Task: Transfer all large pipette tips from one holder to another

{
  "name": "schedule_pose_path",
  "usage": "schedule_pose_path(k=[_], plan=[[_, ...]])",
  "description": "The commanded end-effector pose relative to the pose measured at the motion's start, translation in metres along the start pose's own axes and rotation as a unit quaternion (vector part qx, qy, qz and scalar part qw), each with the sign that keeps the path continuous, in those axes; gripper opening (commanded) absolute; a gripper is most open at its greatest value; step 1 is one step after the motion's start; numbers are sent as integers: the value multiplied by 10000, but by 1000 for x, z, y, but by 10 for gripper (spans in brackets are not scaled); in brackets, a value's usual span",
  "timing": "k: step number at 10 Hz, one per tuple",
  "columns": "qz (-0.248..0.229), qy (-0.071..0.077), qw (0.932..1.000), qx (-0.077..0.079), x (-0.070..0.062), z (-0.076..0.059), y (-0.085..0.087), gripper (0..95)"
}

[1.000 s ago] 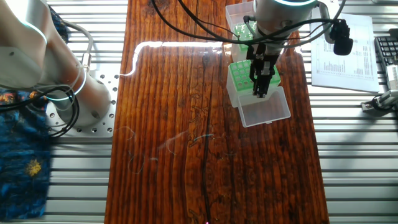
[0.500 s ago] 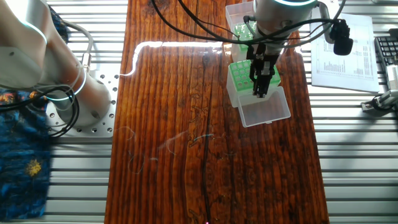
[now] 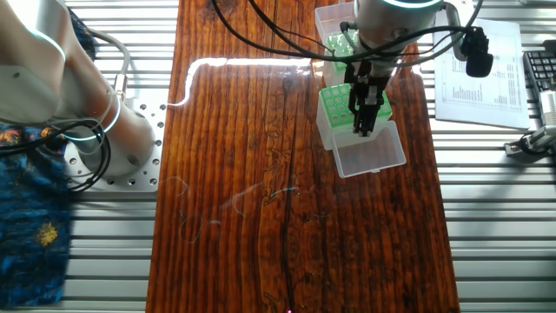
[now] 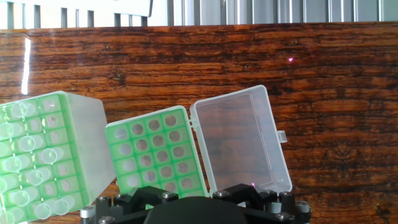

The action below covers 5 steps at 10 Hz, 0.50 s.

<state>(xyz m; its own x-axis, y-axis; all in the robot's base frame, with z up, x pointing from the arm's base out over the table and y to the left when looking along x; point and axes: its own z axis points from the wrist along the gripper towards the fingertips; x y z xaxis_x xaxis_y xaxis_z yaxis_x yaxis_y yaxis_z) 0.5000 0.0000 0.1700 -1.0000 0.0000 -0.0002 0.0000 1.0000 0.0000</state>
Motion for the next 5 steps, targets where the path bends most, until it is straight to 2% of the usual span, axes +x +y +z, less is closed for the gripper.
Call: schedule_pose_path(k=[1, 5], plan=[[-933, 181, 9954, 90, 0, 0, 0, 0], [-977, 208, 9949, 118, 2, -4, 0, 0]])
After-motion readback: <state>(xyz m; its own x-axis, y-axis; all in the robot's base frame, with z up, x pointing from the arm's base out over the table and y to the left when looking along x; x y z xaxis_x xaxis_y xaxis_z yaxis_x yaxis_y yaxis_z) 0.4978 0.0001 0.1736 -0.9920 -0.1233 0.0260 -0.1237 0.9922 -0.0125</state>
